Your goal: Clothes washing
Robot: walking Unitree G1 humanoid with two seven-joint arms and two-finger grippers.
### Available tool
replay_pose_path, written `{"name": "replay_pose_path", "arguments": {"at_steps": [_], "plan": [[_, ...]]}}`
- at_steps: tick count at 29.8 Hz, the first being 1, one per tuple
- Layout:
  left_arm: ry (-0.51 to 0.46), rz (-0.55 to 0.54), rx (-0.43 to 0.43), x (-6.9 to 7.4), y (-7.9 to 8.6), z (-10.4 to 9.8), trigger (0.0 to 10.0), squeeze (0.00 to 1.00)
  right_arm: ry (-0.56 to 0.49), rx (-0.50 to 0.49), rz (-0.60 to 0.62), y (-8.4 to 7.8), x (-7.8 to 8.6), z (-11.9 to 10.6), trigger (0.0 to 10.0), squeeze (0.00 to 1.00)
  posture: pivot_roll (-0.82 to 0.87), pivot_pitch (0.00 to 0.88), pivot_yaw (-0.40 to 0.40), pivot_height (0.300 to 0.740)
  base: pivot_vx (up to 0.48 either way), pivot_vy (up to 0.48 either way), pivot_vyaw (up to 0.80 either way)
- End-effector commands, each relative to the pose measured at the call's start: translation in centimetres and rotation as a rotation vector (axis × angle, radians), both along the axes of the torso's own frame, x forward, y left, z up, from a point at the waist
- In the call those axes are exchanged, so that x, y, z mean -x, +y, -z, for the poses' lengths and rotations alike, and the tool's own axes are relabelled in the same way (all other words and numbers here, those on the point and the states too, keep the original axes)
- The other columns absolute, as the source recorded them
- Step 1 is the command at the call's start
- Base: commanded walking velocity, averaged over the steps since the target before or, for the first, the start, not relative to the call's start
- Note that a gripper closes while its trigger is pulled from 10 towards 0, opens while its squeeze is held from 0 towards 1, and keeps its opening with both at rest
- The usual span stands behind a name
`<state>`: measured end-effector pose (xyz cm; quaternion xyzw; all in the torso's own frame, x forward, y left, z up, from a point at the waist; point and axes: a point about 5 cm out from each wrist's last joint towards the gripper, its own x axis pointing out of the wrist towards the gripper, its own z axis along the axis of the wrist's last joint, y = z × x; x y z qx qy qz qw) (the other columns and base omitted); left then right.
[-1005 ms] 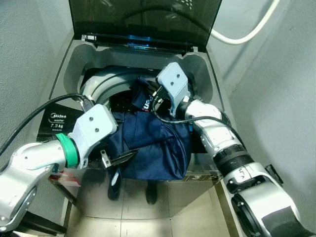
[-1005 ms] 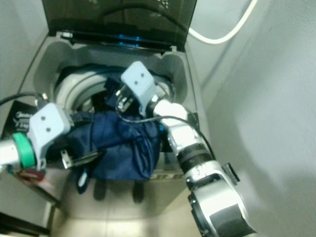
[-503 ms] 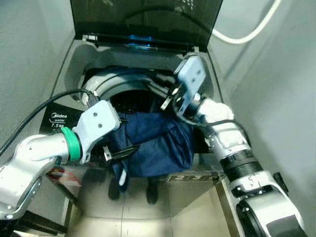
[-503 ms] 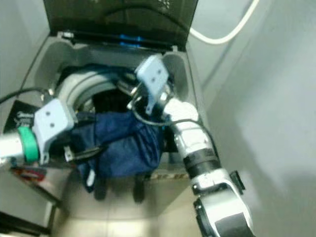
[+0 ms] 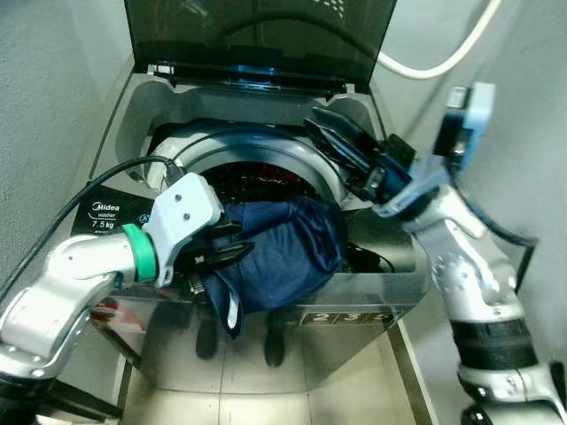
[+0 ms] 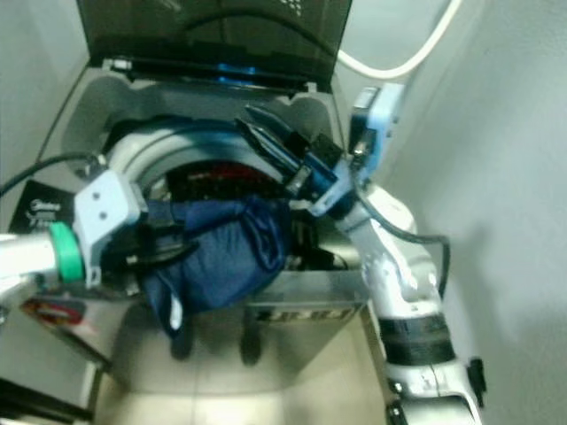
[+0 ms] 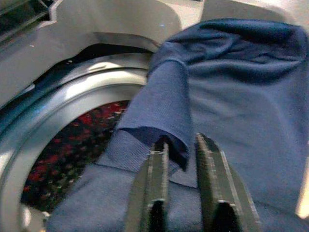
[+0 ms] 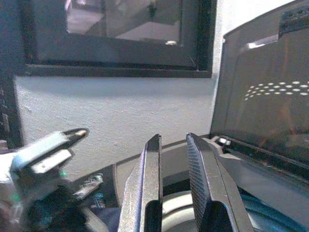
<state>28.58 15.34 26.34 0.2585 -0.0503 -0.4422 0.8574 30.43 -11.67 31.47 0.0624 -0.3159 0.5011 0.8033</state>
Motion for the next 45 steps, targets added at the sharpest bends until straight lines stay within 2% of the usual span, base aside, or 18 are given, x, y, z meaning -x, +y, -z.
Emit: {"name": "replay_pose_path", "arguments": {"at_steps": [1, 7, 13, 16, 19, 21, 22, 25, 31, 32, 33, 34, 36, 37, 39, 41, 44, 45], "plan": [[-0.023, -0.02, 0.014, -0.4, -0.1, 0.0, 0.0, 0.0, 0.015, -0.042, 0.005, -0.8, 0.6, -0.1, 10.0, 0.0, 0.08, 0.172, -0.036, 0.74, 0.0, 0.0, 0.0], [-0.107, -0.125, 0.106, -2.5, -0.3, -0.9, 0.0, 0.0, 0.138, -0.095, 0.014, -2.3, 1.7, 1.9, 10.0, 0.0, 0.08, 0.171, -0.035, 0.74, 0.0, 0.0, 0.0], [-0.199, -0.234, 0.16, -4.9, -0.1, -2.1, 0.0, 0.0, 0.267, -0.094, 0.061, -3.5, 1.5, 4.7, 10.0, 0.0, 0.08, 0.17, -0.035, 0.74, 0.0, 0.0, 0.0], [-0.261, -0.332, 0.186, -6.4, 0.7, -3.2, 0.0, 0.0, 0.314, -0.107, 0.008, -3.6, 2.1, 5.5, 10.0, 0.0, 0.07, 0.171, -0.031, 0.74, 0.0, 0.0, 0.0], [-0.297, -0.389, 0.197, -7.1, 1.2, -3.8, 0.0, 0.0, 0.325, -0.125, -0.018, -3.6, 2.5, 5.4, 10.0, 0.0, 0.07, 0.171, -0.03, 0.74, 0.0, 0.0, 0.0], [-0.369, -0.496, 0.199, -8.6, 2.3, -5.2, 0.0, 0.0, 0.316, -0.167, -0.074, -3.8, 3.2, 4.5, 10.0, 0.0, 0.07, 0.17, -0.026, 0.74, 0.0, 0.0, 0.0], [-0.369, -0.496, 0.199, -8.6, 2.3, -5.2, 0.0, 0.0, 0.316, -0.167, -0.074, -3.8, 3.2, 4.5, 10.0, 0.0, 0.07, 0.17, -0.026, 0.74, 0.0, 0.0, 0.0], [-0.465, -0.7, 0.167, -10.6, 4.4, -7.0, 0.0, 0.0, 0.287, -0.205, -0.138, -3.8, 4.0, 3.3, 10.0, 0.0, 0.06, 0.171, -0.023, 0.74, 0.0, 0.0, 0.0], [-0.522, -0.81, 0.115, -11.6, 5.6, -8.2, 0.0, 0.0, 0.278, -0.203, -0.165, -3.5, 4.4, 2.9, 10.0, 0.0, 0.06, 0.172, -0.022, 0.74, 0.0, 0.0, 0.0], [-0.538, -0.842, 0.096, -11.8, 5.8, -8.5, 3.4, 0.0, 0.277, -0.203, -0.17, -3.3, 4.4, 2.9, 10.0, 0.0, 0.06, 0.173, -0.021, 0.74, 0.0, 0.0, 0.0], [-0.538, -0.842, 0.096, -11.8, 5.8, -8.5, 3.4, 0.0, 0.277, -0.203, -0.17, -3.3, 4.4, 2.9, 10.0, 0.0, 0.06, 0.173, -0.021, 0.74, 0.0, 0.0, 0.0], [-0.544, -0.864, 0.079, -12.0, 6.0, -8.7, 10.0, 0.0, 0.278, -0.205, -0.177, -3.2, 4.5, 2.8, 10.0, 0.0, 0.06, 0.173, -0.02, 0.74, 0.0, 0.0, 0.0], [-0.53, -0.857, 0.076, -12.2, 5.8, -8.6, 10.0, 0.0, 0.279, -0.206, -0.181, -3.2, 4.6, 2.7, 10.0, 0.0, 0.06, 0.171, -0.018, 0.74, 0.0, 0.0, 0.0], [-0.468, -0.787, 0.068, -12.4, 5.1, -7.7, 10.0, 0.0, 0.28, -0.206, -0.185, -3.1, 4.7, 2.7, 10.0, 0.0, 0.05, 0.17, -0.017, 0.74, 0.0, 0.0, 0.0], [-0.468, -0.787, 0.068, -12.4, 5.1, -7.7, 10.0, 0.0, 0.28, -0.206, -0.185, -3.1, 4.7, 2.7, 10.0, 0.0, 0.05, 0.17, -0.017, 0.74, 0.0, 0.0, 0.0], [-0.394, -0.683, 0.07, -12.6, 3.9, -6.6, 10.0, 0.0, 0.281, -0.2, -0.188, -3.0, 4.8, 2.6, 10.0, 0.0, 0.05, 0.169, -0.016, 0.74, 0.0, 0.0, 0.0], [-0.387, -0.637, 0.089, -12.6, 3.3, -6.2, 10.0, 0.0, 0.28, -0.196, -0.19, -2.9, 4.8, 2.5, 10.0, 0.0, 0.05, 0.166, -0.018, 0.74, 0.0, 0.0, 0.0], [-0.41, -0.623, 0.097, -12.4, 3.2, -6.4, 10.0, 0.11, 0.281, -0.193, -0.191, -2.8, 4.8, 2.6, 10.0, 0.0, 0.06, 0.163, -0.023, 0.74, 0.0, 0.0, 0.0]]}}
